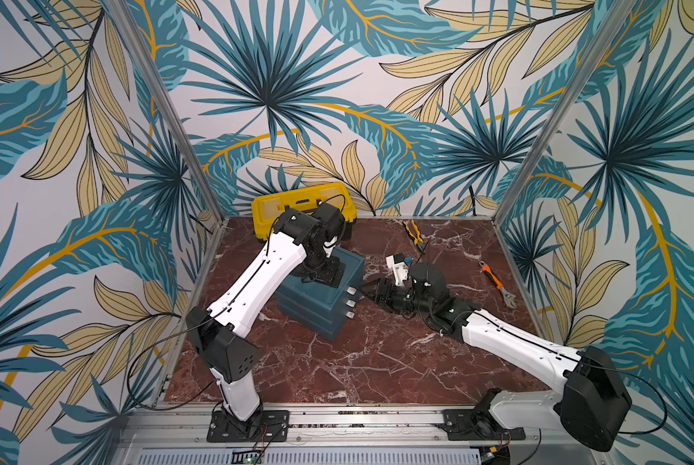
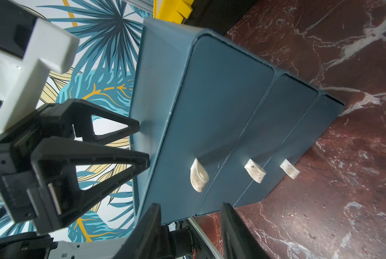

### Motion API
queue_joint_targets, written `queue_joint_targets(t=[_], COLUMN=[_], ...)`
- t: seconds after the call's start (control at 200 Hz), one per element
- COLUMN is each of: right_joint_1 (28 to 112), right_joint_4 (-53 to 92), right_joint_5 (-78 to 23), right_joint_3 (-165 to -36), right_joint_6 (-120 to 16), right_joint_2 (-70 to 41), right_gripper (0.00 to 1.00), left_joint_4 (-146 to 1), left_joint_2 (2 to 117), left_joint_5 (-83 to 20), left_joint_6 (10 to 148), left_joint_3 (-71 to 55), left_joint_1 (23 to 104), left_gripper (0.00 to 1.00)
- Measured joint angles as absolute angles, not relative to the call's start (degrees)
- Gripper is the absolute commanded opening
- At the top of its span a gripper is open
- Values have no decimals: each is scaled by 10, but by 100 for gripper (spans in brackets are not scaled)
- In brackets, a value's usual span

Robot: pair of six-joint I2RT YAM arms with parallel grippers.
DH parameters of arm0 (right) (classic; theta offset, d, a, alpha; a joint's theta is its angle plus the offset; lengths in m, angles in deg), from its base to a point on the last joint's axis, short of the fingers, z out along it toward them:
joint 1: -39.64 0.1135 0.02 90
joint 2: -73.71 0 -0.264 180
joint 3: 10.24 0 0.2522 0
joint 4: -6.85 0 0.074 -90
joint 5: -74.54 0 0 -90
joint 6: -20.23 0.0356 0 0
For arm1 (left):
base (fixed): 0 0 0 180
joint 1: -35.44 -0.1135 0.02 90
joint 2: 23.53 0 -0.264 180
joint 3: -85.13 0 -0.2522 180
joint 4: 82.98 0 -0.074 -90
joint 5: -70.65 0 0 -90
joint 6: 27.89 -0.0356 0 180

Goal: Take the seed bags out of the drawer
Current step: Open the drawer in the storage box.

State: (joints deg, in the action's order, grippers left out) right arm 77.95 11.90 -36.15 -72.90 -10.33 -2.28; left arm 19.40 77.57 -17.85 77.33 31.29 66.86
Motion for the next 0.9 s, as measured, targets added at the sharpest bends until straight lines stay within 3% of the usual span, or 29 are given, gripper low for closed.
queue_joint_targets(t=[0.546,0.711,0.861,0.901], right_joint_1=[785,786,786,787], right_joint_4=[41,28,21,20], right_joint_5=[-370,-369,-367,-368], right_joint_3=[-726,-726,-726,-726], right_joint_6=[-59,-50,-46,-45], right_joint_2=[-88,-94,-99,-99], right_gripper=[30,19,0,0], left_joint_4=[170,170,170,169], left_joint_2=[758,758,758,758], left_joint_5=[-177,-177,-177,-177], left_joint_6=[776,775,776,776], left_joint_3=[287,287,287,287], left_joint_1=[669,669,669,669], left_gripper=[89,89,91,91])
